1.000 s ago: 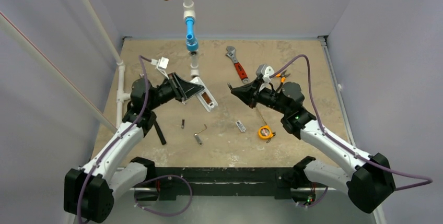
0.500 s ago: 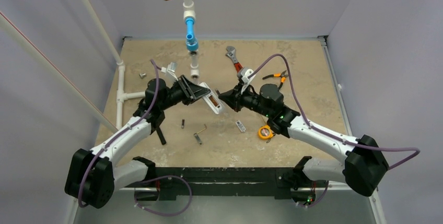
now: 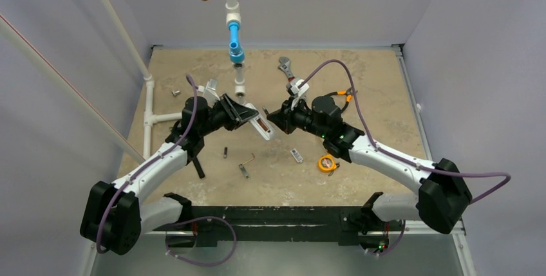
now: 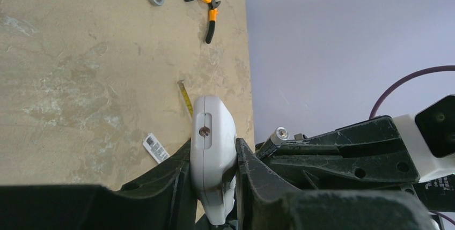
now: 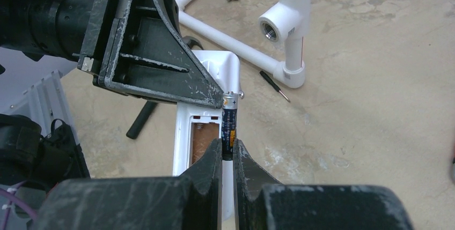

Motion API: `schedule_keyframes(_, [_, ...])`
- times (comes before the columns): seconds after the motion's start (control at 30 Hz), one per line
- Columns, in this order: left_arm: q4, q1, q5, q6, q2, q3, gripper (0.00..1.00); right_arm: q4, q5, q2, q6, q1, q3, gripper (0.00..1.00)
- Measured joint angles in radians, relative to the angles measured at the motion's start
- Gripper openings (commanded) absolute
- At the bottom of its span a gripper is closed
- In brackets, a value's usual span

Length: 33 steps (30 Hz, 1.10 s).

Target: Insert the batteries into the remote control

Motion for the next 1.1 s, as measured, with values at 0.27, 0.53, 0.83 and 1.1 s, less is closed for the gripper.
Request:
schedule_keyframes(0.27, [-0.012,-0.008,-0.039,0.000,0.001,0.009,0.00,-0.053,-0.002,0.018,0.023,0.008,0.022,0.04])
schedule_keyframes(0.53, [-0.017,-0.013,-0.063,0.000,0.001,0.009,0.00,-0.077,0.000,0.044,0.026,0.028,0.033,0.05])
schedule_keyframes(0.83, [-0.018,-0.019,-0.074,0.000,0.001,0.009,0.00,-0.093,0.009,0.050,0.042,0.035,0.038,0.08])
schedule_keyframes(1.1, [-0.016,-0.021,-0.075,0.000,0.001,0.009,0.00,-0.100,0.027,0.055,0.043,0.041,0.050,0.11])
